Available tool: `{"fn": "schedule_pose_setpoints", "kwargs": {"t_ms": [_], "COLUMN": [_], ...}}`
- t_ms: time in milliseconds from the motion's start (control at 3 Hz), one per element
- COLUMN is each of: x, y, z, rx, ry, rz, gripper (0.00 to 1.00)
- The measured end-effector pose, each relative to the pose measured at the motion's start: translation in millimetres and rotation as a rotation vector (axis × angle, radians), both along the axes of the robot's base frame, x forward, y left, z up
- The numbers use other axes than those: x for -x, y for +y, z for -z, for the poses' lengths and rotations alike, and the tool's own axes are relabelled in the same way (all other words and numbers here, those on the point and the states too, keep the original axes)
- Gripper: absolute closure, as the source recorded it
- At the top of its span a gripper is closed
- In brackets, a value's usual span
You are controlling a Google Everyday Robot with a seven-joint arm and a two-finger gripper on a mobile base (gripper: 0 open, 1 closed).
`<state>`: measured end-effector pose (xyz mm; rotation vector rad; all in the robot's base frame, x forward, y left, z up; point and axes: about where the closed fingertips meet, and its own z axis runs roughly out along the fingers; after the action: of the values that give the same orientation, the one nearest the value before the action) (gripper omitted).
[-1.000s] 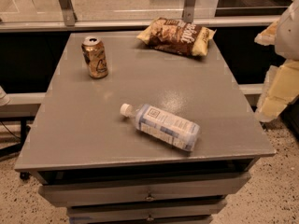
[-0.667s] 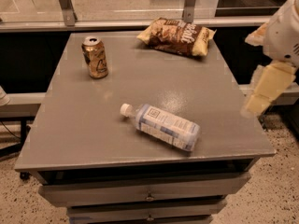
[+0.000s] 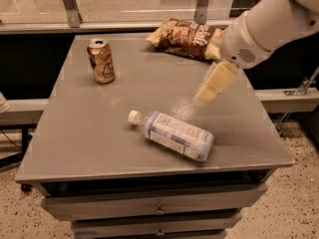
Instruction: Knock orange can over
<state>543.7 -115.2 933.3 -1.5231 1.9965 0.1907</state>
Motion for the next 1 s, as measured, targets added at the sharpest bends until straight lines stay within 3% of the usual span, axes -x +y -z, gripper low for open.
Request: {"fn": "schedule_pose_setpoints", "kwargs": {"t_ms": [667,1000], "x": [-43,-43], "y": [114,114], "z": [14,13], "rx": [-0.279,-0.279], "ry": [-0.017,-0.017], "rz": [0.000,0.000], "gripper": [0.00,0.00]}}
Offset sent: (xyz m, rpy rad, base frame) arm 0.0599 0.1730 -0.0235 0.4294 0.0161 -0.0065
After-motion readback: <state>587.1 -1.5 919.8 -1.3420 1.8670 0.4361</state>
